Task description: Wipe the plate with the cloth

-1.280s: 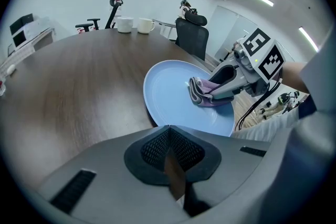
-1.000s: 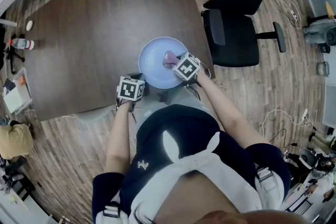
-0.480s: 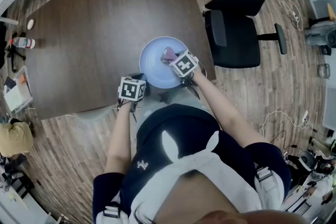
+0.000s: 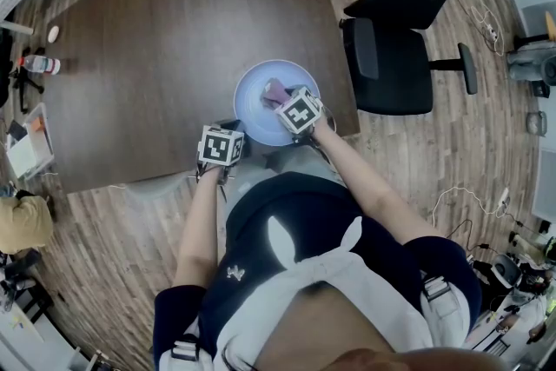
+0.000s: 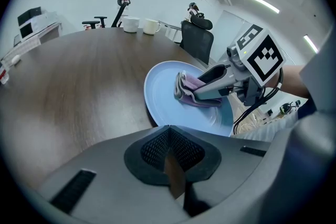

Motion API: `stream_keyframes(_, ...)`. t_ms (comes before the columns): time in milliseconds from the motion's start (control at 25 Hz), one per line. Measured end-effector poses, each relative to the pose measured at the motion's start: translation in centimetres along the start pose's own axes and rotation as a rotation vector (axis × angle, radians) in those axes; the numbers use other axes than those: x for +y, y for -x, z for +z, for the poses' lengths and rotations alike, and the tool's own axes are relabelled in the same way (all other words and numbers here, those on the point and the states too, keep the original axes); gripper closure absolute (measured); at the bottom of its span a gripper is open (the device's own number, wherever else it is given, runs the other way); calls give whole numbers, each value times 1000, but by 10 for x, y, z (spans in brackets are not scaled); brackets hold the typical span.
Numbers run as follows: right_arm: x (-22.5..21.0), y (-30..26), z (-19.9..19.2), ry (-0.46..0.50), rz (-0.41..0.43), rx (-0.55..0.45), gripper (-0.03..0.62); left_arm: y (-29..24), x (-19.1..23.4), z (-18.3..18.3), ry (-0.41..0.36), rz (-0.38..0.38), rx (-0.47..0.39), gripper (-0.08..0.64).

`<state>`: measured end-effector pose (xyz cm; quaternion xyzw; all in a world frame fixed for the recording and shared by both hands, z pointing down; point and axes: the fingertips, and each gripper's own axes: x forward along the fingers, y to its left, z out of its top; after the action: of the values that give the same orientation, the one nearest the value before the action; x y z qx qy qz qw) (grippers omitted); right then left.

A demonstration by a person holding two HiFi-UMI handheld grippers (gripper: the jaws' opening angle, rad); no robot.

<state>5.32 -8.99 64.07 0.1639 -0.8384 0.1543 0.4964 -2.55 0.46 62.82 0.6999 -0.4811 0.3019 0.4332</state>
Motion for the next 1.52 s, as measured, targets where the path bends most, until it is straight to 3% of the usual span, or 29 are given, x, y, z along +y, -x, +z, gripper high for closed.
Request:
stream_keyframes(280, 4, 16, 3, -14, -1, -30, 376, 12, 1, 11, 63, -9, -30, 554)
stream_keyframes(480, 10, 47, 25, -73, 30, -168, 377, 32, -8, 41, 81, -33, -138, 554)
stream_keyframes(600, 18, 63, 33, -112, 90, -221, 380, 48, -17, 67, 96, -41, -232, 554)
stream_keyframes(760, 30, 86, 43, -94, 116, -280, 388, 65, -35, 94, 103, -57, -343, 554)
stream_keyframes(840, 30, 99, 50, -60, 67, -325, 489, 72, -46, 103, 98, -69, -383, 554)
stream_keyframes(1000, 31, 123, 66, -22, 5, -462, 592, 82, -62, 114, 69, -84, -442, 554)
stream_keyframes(1200, 30, 158, 74, -194, 68, -655, 593, 86, -82, 121, 77, -121, -492, 554)
stream_keyframes(1520, 22, 158, 67, -233, -17, -654, 594, 83, -97, 118, 81, -127, -488, 554)
